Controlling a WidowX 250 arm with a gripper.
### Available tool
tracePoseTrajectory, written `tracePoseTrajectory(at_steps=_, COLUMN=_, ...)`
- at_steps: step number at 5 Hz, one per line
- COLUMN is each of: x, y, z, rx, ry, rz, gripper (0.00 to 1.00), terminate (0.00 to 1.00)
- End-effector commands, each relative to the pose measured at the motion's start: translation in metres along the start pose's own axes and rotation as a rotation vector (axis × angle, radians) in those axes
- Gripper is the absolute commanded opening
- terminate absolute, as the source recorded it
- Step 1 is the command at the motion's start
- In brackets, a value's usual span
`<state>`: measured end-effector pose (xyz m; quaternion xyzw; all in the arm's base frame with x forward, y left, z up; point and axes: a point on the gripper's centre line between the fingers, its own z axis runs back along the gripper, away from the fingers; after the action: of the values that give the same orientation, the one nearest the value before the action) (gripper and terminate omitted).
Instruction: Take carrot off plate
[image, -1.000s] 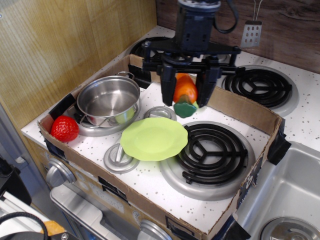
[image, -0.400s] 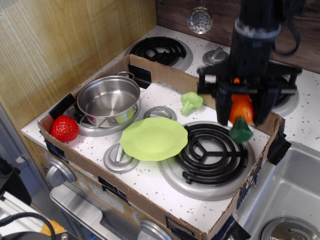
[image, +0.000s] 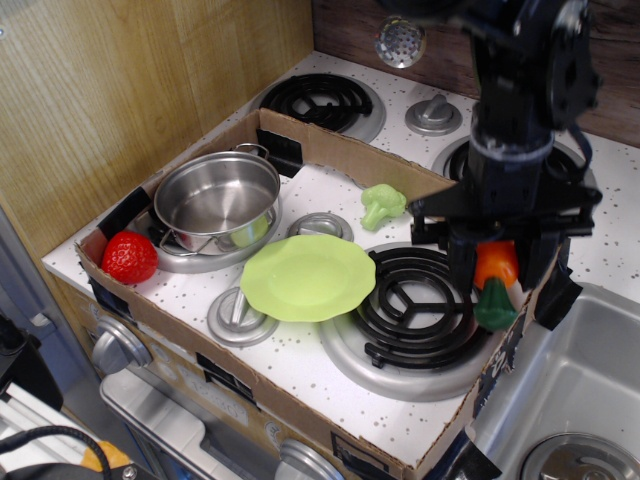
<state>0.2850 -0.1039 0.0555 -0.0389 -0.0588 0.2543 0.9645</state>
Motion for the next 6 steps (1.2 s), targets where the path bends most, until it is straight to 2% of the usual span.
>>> tracePoseTrajectory(at_steps=1, x=-0.003, y=0.008, z=-0.011, rx=-0.044, ry=-0.149, rz=-0.026, gripper=0.00, terminate=0.00)
tracePoseTrajectory(at_steps=2, x=-0.002, y=0.018, z=-0.009, rx=-0.019, ry=-0.197, rz=-0.016, gripper=0.00, terminate=0.00)
tracePoseTrajectory(at_steps=3, x=0.000, y=0.023, z=-0.005, rx=-0.020, ry=-0.186, rz=-0.043, gripper=1.00, terminate=0.00)
tracePoseTrajectory(at_steps=4, x=0.000, y=0.020, z=0.000, rx=-0.012, ry=-0.222, rz=-0.046, gripper=1.00, terminate=0.00)
tracePoseTrajectory(at_steps=6, x=0.003, y=0.018, z=0.013, rx=0.001, ry=-0.227, rz=-0.051, gripper=1.00, terminate=0.00)
